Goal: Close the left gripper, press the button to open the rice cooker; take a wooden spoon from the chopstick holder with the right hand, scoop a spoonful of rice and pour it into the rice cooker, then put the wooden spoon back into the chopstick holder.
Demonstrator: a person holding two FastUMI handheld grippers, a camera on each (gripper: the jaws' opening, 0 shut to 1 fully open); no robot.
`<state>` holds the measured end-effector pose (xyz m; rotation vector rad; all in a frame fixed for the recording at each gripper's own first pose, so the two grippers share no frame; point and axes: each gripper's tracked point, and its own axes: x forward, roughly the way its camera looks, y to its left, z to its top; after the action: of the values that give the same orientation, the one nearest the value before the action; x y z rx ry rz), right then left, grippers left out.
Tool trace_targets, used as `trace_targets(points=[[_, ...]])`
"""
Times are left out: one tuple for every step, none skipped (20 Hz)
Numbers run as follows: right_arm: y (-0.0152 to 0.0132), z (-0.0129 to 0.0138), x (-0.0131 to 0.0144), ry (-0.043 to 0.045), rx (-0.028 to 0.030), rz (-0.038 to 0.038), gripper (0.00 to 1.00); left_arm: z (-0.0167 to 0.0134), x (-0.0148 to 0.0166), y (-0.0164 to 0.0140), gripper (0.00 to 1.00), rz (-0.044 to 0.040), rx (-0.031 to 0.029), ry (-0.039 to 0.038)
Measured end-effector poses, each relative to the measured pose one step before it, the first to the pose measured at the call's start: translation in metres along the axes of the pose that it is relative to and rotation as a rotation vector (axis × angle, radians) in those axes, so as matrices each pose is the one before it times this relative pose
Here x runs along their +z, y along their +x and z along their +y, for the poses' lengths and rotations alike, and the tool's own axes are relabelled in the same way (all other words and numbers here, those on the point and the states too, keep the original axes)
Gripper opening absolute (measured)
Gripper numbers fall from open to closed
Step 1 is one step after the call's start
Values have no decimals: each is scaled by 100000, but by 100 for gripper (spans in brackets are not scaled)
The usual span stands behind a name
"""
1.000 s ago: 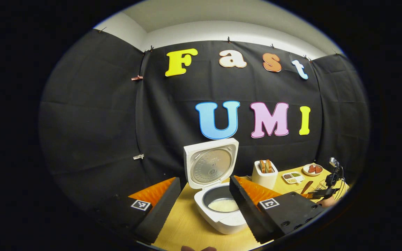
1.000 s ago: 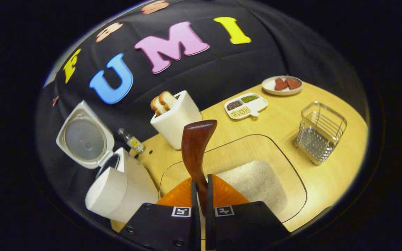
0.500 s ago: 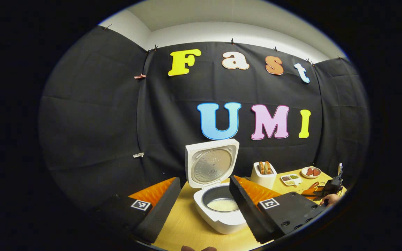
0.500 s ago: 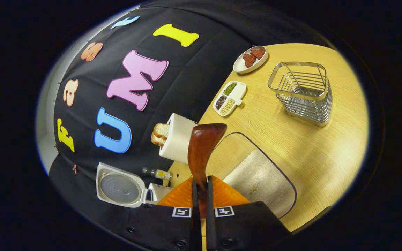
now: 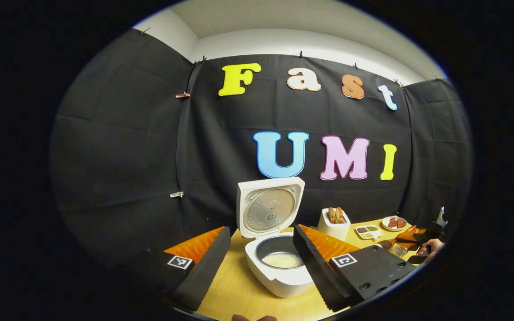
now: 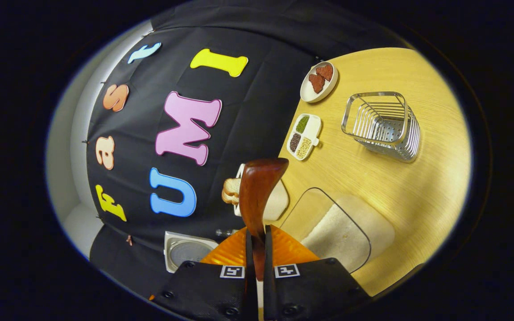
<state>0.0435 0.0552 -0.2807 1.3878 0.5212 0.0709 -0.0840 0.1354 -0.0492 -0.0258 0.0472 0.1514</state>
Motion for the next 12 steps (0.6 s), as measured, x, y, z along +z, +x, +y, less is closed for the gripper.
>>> trace_targets(points=[[-88, 1174, -110, 3018, 2843, 850, 10, 65, -184, 23, 97, 117, 125, -537], [-43, 1145, -391, 3379, 2757, 1304, 10, 165, -72, -72, 97, 116, -3, -461], [94, 1095, -493, 3465, 2157, 1656, 10, 129, -103, 11, 97, -108, 123, -361], [286, 877, -580, 2940, 1801, 1509, 10, 152, 92, 25, 97, -393, 218, -216], [460, 906, -661, 2112, 1098, 1523, 10, 233, -1, -47, 97, -378, 279, -68], [349, 815, -805, 975, 847, 1806, 10, 234, 89, -97, 97, -359, 427, -14], [583, 948, -775, -422, 1024, 1345, 10, 59, 10, -6, 97, -233, 32, -123], [598, 923, -869, -990, 1020, 1205, 14, 5, 24, -60, 98, -108, -161, -83], [680, 934, -809, -386, 1190, 1358, 14, 74, -78, -52, 98, -103, 109, 88], [750, 1086, -891, 321, 1468, 1491, 10, 204, -3, -44, 98, 34, -56, 303], [830, 1023, -965, 519, 1443, 1522, 9, 185, -91, -312, 98, 85, 180, 544], [760, 905, -954, -161, 1280, 1294, 9, 351, -16, -116, 98, -113, 154, 672]])
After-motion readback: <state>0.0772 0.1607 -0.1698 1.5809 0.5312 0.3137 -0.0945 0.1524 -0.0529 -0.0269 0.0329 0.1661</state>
